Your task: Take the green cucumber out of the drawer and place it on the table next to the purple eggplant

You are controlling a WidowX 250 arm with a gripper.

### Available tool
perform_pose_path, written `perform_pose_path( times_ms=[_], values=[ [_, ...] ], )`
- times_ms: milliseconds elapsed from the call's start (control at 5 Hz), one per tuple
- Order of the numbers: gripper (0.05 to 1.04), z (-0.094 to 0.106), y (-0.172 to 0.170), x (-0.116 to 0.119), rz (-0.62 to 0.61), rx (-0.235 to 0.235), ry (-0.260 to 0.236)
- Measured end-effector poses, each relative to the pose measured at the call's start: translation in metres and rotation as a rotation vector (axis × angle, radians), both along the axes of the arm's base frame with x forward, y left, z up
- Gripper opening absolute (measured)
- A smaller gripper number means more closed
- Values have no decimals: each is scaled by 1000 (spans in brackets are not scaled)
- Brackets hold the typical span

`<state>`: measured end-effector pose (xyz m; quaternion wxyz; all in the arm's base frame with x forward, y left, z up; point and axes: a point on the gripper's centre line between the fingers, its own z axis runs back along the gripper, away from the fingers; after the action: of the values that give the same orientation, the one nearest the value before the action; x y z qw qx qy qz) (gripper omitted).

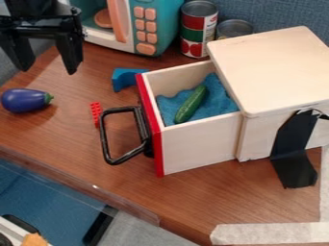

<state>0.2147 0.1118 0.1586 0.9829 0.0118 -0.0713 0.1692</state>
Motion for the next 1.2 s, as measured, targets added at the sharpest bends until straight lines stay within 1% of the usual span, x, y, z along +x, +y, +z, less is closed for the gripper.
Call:
perform_pose_path(
  times_ms=[200,400,600,800,1000,1200],
  values=[
    [1000,-5,0,-1,-5,-10,19],
    [1000,-14,-7,9,-147,1,45],
    [1000,-23,-13,19,-260,17,53],
    [1000,-27,-18,28,-325,33,50],
    [1000,-32,-32,42,-366,30,46],
    [1000,-26,-49,54,-396,41,9]
  ],
)
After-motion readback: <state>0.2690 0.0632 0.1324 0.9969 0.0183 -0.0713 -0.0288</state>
